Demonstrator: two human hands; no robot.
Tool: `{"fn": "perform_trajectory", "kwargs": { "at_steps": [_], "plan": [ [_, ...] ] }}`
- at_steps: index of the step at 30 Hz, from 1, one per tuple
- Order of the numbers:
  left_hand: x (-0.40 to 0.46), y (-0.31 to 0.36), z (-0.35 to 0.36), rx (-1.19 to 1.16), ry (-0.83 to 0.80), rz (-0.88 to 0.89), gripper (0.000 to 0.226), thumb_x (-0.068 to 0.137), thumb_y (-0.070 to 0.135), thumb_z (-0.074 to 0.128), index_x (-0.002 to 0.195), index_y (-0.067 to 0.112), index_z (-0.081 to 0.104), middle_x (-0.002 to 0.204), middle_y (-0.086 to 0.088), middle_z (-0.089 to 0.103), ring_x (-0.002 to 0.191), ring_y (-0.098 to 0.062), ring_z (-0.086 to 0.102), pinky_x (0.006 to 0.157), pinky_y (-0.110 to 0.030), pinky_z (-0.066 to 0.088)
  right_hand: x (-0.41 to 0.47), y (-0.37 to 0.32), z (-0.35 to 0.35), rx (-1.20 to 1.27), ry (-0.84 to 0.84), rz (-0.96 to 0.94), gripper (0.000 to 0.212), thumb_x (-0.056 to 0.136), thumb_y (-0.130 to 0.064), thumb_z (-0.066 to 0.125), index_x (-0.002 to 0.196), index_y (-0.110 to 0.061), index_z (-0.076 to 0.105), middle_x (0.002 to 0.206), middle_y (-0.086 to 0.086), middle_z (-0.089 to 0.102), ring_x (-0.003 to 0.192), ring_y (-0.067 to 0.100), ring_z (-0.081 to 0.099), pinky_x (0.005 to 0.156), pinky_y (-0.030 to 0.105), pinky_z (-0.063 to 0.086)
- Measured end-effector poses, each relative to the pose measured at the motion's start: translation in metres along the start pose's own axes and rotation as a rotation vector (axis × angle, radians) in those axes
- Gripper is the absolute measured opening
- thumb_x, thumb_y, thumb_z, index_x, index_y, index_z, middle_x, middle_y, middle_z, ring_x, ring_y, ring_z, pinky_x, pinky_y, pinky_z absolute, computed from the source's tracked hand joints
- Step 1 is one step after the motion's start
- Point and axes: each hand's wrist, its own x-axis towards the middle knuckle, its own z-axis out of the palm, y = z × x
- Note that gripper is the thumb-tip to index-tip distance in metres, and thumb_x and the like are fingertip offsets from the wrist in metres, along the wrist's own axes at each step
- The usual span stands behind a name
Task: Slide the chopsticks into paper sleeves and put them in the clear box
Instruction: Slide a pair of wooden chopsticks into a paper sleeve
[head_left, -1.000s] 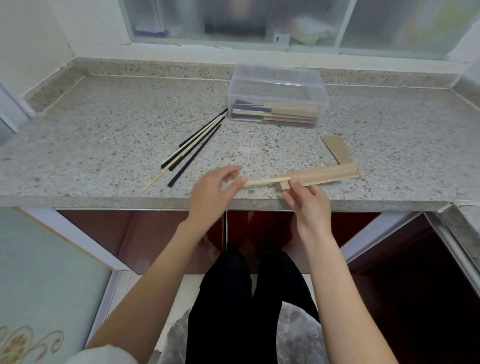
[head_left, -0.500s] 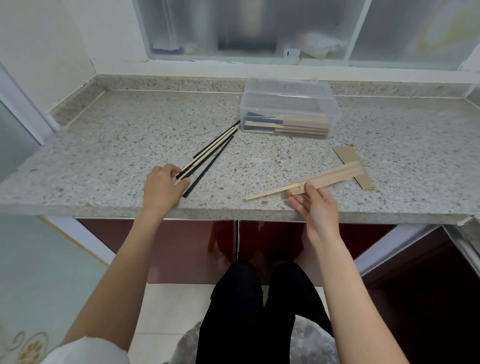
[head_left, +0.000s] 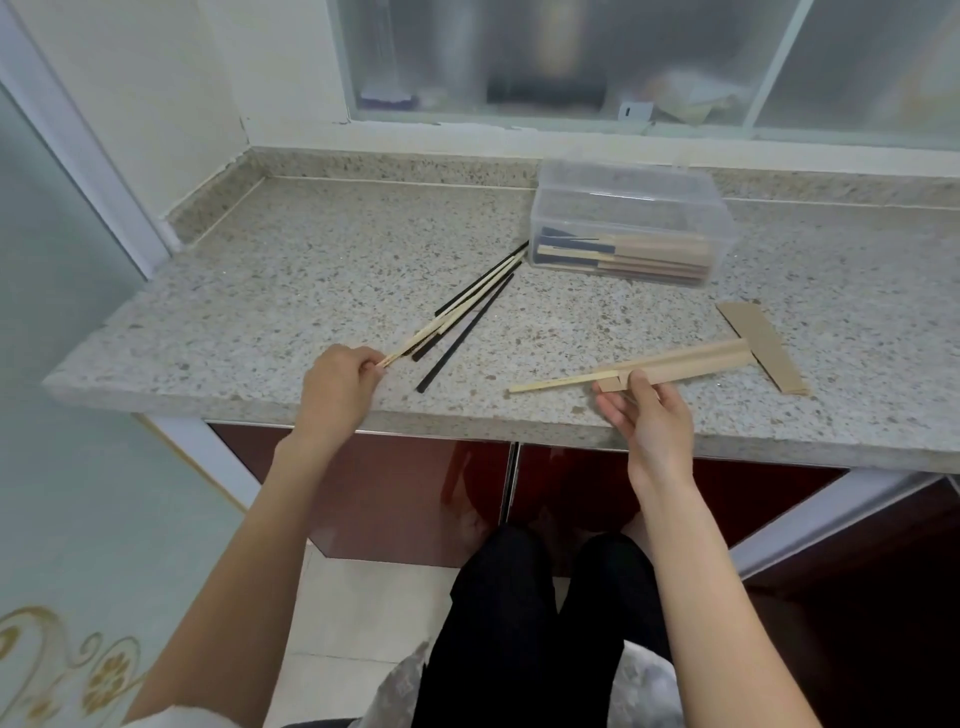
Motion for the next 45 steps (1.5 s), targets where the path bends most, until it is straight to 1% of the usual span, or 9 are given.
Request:
{"fn": "perform_trajectory", "kwargs": {
  "at_steps": [6, 10, 13, 18, 22, 26, 32, 36, 45],
  "plan": [
    [-0.003, -0.001, -0.01, -0.195, 0.172, 0.003, 0.016, 0.092, 0.023, 0.057, 0.103, 0.019, 0.068, 0.085, -0.003, 0.065, 0.078, -0.018, 0.062, 0.07, -0.031, 0.048, 0.0, -0.001, 0.001, -0.007, -0.004, 0.01, 0.026, 0.1, -0.014, 0.046, 0.121, -0.002, 0.055, 0.105, 0.019, 0.069, 0.083, 0.021, 0.072, 0.078, 0.029, 0.059],
    [-0.016, 0.042, -0.018, -0.56, -0.047, 0.067, 0.014, 0.088, 0.016, 0.063, 0.098, 0.023, 0.07, 0.079, 0.006, 0.069, 0.07, -0.005, 0.062, 0.065, -0.014, 0.048, 0.0, -0.009, 0.002, 0.068, -0.023, 0.011, 0.025, 0.101, -0.015, 0.042, 0.12, -0.004, 0.056, 0.106, 0.015, 0.069, 0.09, 0.024, 0.071, 0.072, 0.027, 0.059],
    [-0.026, 0.065, -0.005, -0.503, -0.187, 0.206, 0.016, 0.09, 0.021, 0.061, 0.101, 0.025, 0.072, 0.091, 0.009, 0.069, 0.078, -0.006, 0.06, 0.066, -0.015, 0.043, 0.0, -0.014, -0.002, 0.142, -0.003, -0.012, 0.022, 0.102, -0.016, 0.04, 0.112, -0.007, 0.058, 0.093, 0.006, 0.073, 0.083, 0.018, 0.072, 0.066, 0.022, 0.056],
    [-0.037, 0.078, 0.014, -0.514, -0.148, 0.24, 0.016, 0.091, 0.018, 0.059, 0.098, 0.027, 0.07, 0.091, 0.015, 0.065, 0.08, 0.0, 0.054, 0.067, -0.008, 0.036, 0.005, -0.017, -0.02, 0.174, 0.103, -0.067, 0.025, 0.102, -0.018, 0.04, 0.116, -0.006, 0.057, 0.106, 0.012, 0.068, 0.095, 0.021, 0.069, 0.078, 0.027, 0.058],
    [-0.039, 0.08, 0.017, -0.541, -0.108, 0.205, 0.017, 0.091, 0.016, 0.058, 0.098, 0.025, 0.071, 0.095, 0.015, 0.066, 0.082, 0.01, 0.054, 0.069, -0.004, 0.035, 0.007, -0.026, -0.035, 0.242, 0.15, -0.108, 0.018, 0.102, -0.015, 0.04, 0.102, -0.009, 0.057, 0.093, 0.009, 0.065, 0.08, 0.015, 0.07, 0.073, 0.026, 0.057],
    [-0.037, 0.082, 0.02, -0.524, -0.094, 0.19, 0.017, 0.09, 0.017, 0.06, 0.1, 0.022, 0.072, 0.092, 0.014, 0.068, 0.075, 0.005, 0.053, 0.064, -0.006, 0.036, 0.007, -0.03, -0.044, 0.256, 0.16, -0.111, 0.017, 0.102, -0.014, 0.04, 0.1, -0.009, 0.056, 0.087, 0.008, 0.064, 0.079, 0.017, 0.069, 0.07, 0.025, 0.056],
    [-0.035, 0.087, 0.029, -0.51, -0.099, 0.173, 0.017, 0.089, 0.021, 0.062, 0.099, 0.03, 0.072, 0.089, 0.002, 0.071, 0.076, -0.018, 0.056, 0.062, -0.017, 0.04, 0.007, -0.031, -0.046, 0.193, 0.139, -0.145, 0.018, 0.101, -0.014, 0.041, 0.097, -0.012, 0.058, 0.087, 0.006, 0.06, 0.082, 0.018, 0.065, 0.077, 0.029, 0.058],
    [-0.036, 0.091, 0.029, -0.508, -0.094, 0.18, 0.017, 0.088, 0.021, 0.063, 0.099, 0.03, 0.072, 0.09, 0.001, 0.072, 0.077, -0.021, 0.057, 0.066, -0.024, 0.043, 0.008, -0.029, -0.051, 0.136, 0.135, -0.153, 0.018, 0.101, -0.015, 0.042, 0.09, -0.012, 0.057, 0.086, 0.008, 0.056, 0.083, 0.02, 0.062, 0.076, 0.028, 0.058],
    [-0.037, 0.097, 0.026, -0.495, -0.057, 0.194, 0.017, 0.087, 0.019, 0.064, 0.099, 0.026, 0.073, 0.087, 0.004, 0.071, 0.072, -0.016, 0.057, 0.067, -0.019, 0.044, 0.006, -0.035, -0.054, 0.076, 0.129, -0.188, 0.023, 0.1, -0.017, 0.045, 0.08, -0.014, 0.056, 0.077, 0.004, 0.053, 0.079, 0.018, 0.059, 0.081, 0.031, 0.058]
  ]
}}
